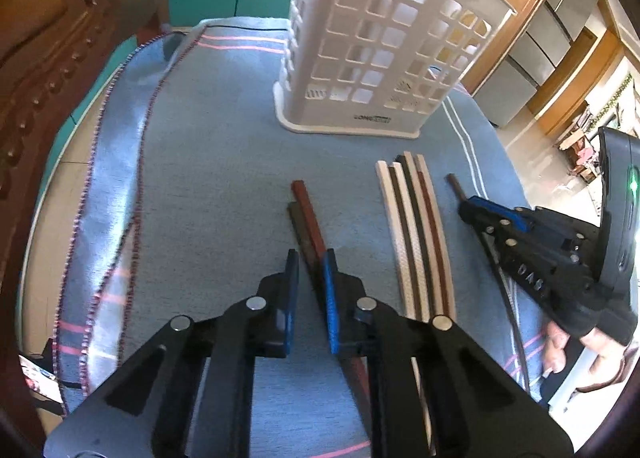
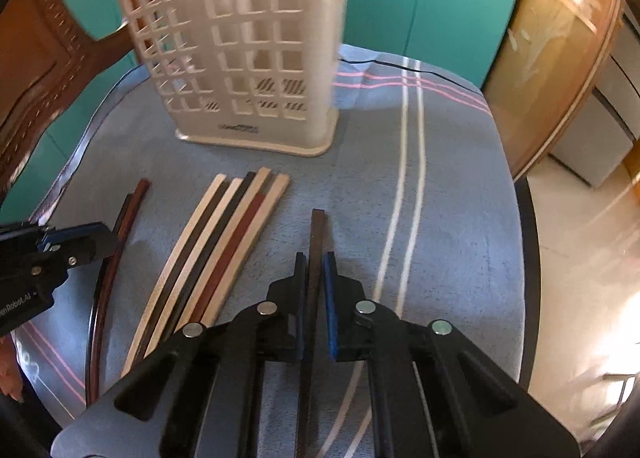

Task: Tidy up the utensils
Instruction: 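Close the left gripper on the black chopstick while the right closes on the dark brown one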

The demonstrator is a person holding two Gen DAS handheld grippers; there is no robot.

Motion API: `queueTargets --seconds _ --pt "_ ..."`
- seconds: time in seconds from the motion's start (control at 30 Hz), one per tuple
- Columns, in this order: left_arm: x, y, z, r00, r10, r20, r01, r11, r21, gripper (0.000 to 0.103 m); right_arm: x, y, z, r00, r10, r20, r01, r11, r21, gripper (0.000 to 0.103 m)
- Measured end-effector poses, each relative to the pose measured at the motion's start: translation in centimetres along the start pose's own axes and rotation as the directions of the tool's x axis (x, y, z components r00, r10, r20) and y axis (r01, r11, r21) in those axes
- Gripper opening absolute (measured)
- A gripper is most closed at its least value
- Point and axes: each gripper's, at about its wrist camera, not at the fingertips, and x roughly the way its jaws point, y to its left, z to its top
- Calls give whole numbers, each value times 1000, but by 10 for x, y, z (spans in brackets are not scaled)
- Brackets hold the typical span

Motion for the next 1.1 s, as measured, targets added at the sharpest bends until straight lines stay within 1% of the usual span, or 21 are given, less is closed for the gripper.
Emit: queueTargets --seconds 0.1,0.23,0.27,0.3,0.37,0.4,0.43,0.47,0.53,0.57,0.6,0.67,0.73,0.8,0.87,0.9,1.03,1.07,1.1 --pt "1 3 0 1000 -9 -5 9 1000 -5 13 0 -6 1 1000 9 -5 -9 1000 23 10" --pt "5 -3 -1 1000 -15 -5 15 1000 7 13 -3 -10 3 1000 8 2 -8 1000 24 10" --pt "7 -7 -1 1000 -20 -7 20 1000 15 14 -4 -9 2 1000 10 4 -10 1000 24 12" --pt "9 -12 -1 1000 -9 -8 9 1000 30 15 -4 -9 2 1000 10 4 -10 1000 24 17" --pt "11 -22 -3 1000 19 -1 -19 997 68 20 -6 -8 2 1000 6 5 -6 1000 21 23" --pt "12 -26 -4 1000 27 1 -27 996 83 20 -6 -7 2 1000 5 5 -5 1000 19 24" --pt "13 -30 -4 999 34 5 -35 995 89 20 -7 -6 2 1000 6 5 -6 1000 16 24" --pt "14 -31 -4 999 42 7 -42 995 89 16 -7 -6 1 1000 6 5 -6 1000 14 24" --pt "13 -31 -4 1000 29 11 -30 997 76 15 -8 -4 -2 1000 5 5 -5 1000 13 24" --pt "11 -31 -3 999 27 25 -28 997 67 8 -8 -4 -3 1000 5 5 -5 1000 13 24" --pt "7 -30 -2 999 27 41 -30 997 64 7 -8 -4 -3 1000 5 6 -5 1000 14 24" --pt "-4 -29 -1 997 4 75 -8 999 50 7 -8 -4 -4 1000 5 8 -5 1000 16 24" --pt "-11 -25 -1 996 4 91 -7 999 39 7 -9 -4 -3 1000 4 11 -4 1000 19 25" --pt "-9 -18 0 996 31 84 -33 999 24 7 -8 -4 -3 1000 -1 11 1 1000 20 29" --pt "-2 -15 -1 998 29 54 -30 999 12 7 -8 -4 -2 1000 -8 9 8 1000 19 30" --pt "-1 -14 -2 998 28 48 -29 999 13 8 -8 -4 -2 1000 -11 8 11 1000 19 30" --pt "-2 -17 -4 998 26 50 -28 999 40 23 -7 -6 -1 1000 -14 8 14 1000 23 30" --pt "0 -19 -4 999 28 47 -30 999 43 25 -7 -6 -1 1000 -16 6 16 1000 23 30" --pt "2 -20 -4 999 32 40 -34 998 46 25 -5 -6 -2 1000 -21 0 21 1000 21 30"
